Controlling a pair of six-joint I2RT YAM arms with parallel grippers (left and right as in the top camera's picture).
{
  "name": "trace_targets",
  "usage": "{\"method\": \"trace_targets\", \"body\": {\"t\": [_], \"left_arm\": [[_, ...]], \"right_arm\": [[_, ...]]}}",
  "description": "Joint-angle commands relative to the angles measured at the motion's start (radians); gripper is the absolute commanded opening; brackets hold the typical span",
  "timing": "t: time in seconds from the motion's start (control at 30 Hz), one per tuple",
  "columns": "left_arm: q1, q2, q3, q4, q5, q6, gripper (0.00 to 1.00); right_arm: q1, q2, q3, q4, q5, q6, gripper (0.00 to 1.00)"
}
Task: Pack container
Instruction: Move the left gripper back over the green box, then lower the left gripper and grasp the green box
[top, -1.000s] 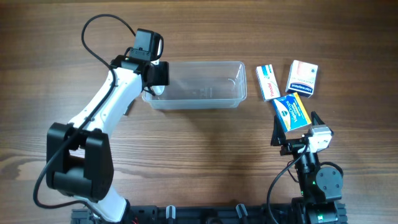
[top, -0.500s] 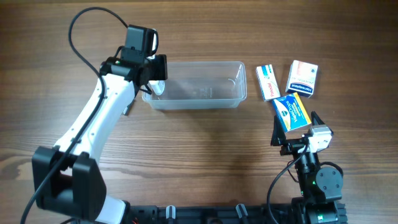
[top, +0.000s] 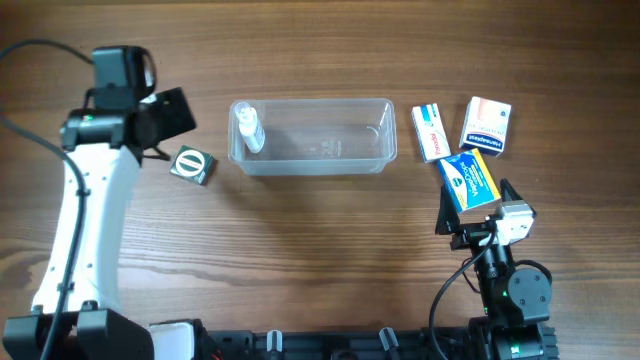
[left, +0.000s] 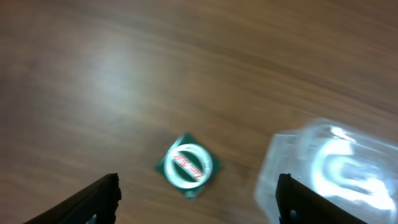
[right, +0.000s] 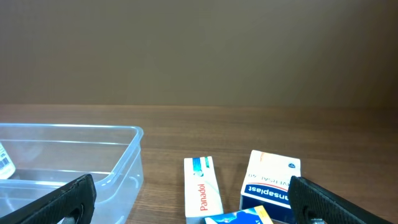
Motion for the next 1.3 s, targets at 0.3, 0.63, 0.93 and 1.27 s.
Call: {"method": "trace_targets", "body": {"t": [0.3,0.63,0.93,1.27], "left_arm": [[0.064,0.208,0.012,0.011,0.166,0.461,0.92],[0.064,0.306,0.012,0.025,0.168,0.587,0.94],[0.064,0.335,0.012,0.031,0.220,0.738,0.99],[0.064,0.335,-0.013,0.050,0.219,0.793,1.00]], "right_arm": [[0.003,-0.008,-0.001,0.003,-0.013,-0.009,1.00],[0.003,-0.008,-0.001,0.003,-0.013,-0.010,1.00],[0.003,-0.008,-0.001,0.003,-0.013,-0.009,1.00],[0.003,-0.008,-0.001,0.003,-0.013,-0.009,1.00]]}}
